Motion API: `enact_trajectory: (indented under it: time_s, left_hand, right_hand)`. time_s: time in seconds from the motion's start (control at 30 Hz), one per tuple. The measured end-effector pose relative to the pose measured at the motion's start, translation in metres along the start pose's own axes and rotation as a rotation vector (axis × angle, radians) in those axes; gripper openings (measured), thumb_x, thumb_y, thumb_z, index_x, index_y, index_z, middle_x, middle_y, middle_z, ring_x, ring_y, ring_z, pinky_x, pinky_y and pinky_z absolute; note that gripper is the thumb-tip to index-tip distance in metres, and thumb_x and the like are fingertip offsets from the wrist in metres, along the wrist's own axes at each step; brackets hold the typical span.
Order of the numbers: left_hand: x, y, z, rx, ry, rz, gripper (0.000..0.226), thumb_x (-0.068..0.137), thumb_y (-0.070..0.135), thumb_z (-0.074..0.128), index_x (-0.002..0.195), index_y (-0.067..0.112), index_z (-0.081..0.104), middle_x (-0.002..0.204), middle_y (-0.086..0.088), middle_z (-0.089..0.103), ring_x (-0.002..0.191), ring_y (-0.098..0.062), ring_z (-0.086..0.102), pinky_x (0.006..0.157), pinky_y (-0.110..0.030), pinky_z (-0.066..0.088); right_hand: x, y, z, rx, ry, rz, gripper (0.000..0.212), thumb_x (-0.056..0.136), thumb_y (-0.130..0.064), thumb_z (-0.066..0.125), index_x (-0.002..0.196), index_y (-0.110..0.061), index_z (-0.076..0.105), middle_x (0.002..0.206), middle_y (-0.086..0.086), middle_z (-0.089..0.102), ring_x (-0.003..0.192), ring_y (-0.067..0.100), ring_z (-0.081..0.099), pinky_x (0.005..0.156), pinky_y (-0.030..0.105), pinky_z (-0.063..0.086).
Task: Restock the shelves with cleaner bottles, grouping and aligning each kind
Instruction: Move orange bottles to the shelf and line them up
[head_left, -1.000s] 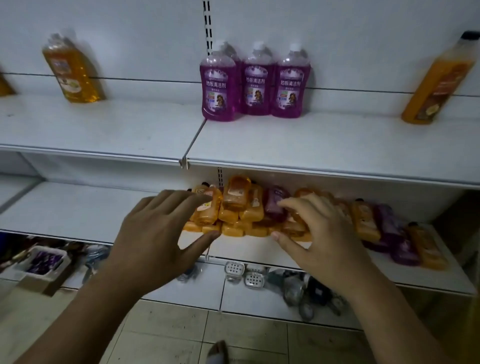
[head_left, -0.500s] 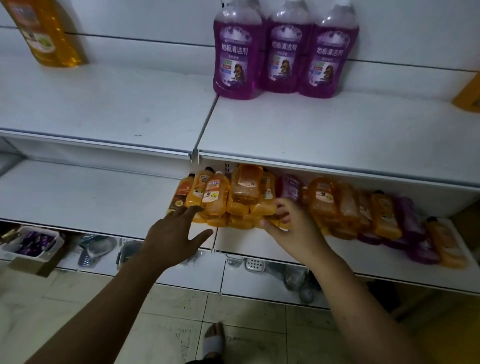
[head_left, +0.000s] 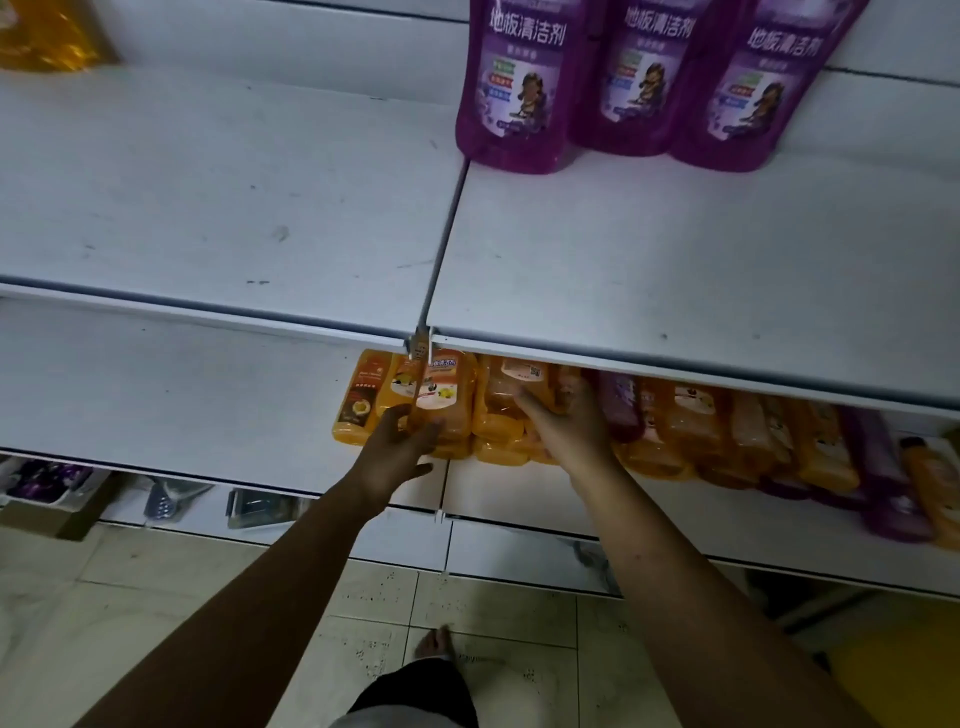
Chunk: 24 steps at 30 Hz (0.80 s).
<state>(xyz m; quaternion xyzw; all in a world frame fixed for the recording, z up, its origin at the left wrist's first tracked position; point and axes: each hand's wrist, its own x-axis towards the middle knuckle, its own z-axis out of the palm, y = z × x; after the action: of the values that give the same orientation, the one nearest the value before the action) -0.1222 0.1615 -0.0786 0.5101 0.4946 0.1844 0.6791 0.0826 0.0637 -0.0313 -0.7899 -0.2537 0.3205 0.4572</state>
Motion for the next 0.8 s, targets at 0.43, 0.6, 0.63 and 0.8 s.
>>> enact_trajectory:
  time_s: [0.43,0.6,0.63,0.8]
  left_hand:
    - [-0.006,0.007,-0.002,-0.355,-0.043,-0.100,0.047,0.097,0.013,0.072,0.139,0.025,0.055,0.137,-0.007,0.065,0.124,-0.036,0.064,0.098,-0.054,0.058]
    - [-0.018,0.006,-0.008,-0.348,-0.077,-0.104,0.048,0.095,0.012,0.073,0.137,0.027,0.056,0.137,-0.006,0.066,0.126,-0.035,0.063,0.093,-0.049,0.060]
    - [-0.021,0.007,-0.009,-0.350,-0.081,-0.112,0.047,0.095,0.011,0.073,0.135,0.027,0.056,0.136,-0.006,0.066,0.125,-0.035,0.063,0.093,-0.050,0.060]
    - [-0.040,0.002,-0.015,-0.375,-0.156,-0.190,0.045,0.092,0.009,0.074,0.134,0.021,0.061,0.129,-0.012,0.072,0.118,-0.038,0.070,0.095,-0.053,0.060]
  right_hand:
    - [-0.008,-0.009,0.012,-0.045,0.033,0.093,0.058,0.086,-0.043,0.083,0.133,-0.017,0.062,0.132,0.005,0.067,0.122,0.029,0.064,0.102,0.046,0.054]
    - [-0.024,0.005,0.001,0.291,-0.069,0.229,0.050,0.080,-0.019,0.089,0.125,-0.027,0.069,0.121,-0.003,0.073,0.114,0.020,0.067,0.099,0.048,0.057]
    - [-0.029,0.007,-0.002,0.338,-0.103,0.262,0.048,0.080,-0.015,0.088,0.123,-0.027,0.069,0.122,-0.003,0.073,0.115,0.020,0.066,0.097,0.045,0.057]
    - [-0.054,0.012,-0.022,0.582,-0.325,0.487,0.035,0.088,-0.002,0.075,0.119,-0.016,0.065,0.125,0.015,0.068,0.111,0.029,0.064,0.085,0.037,0.055]
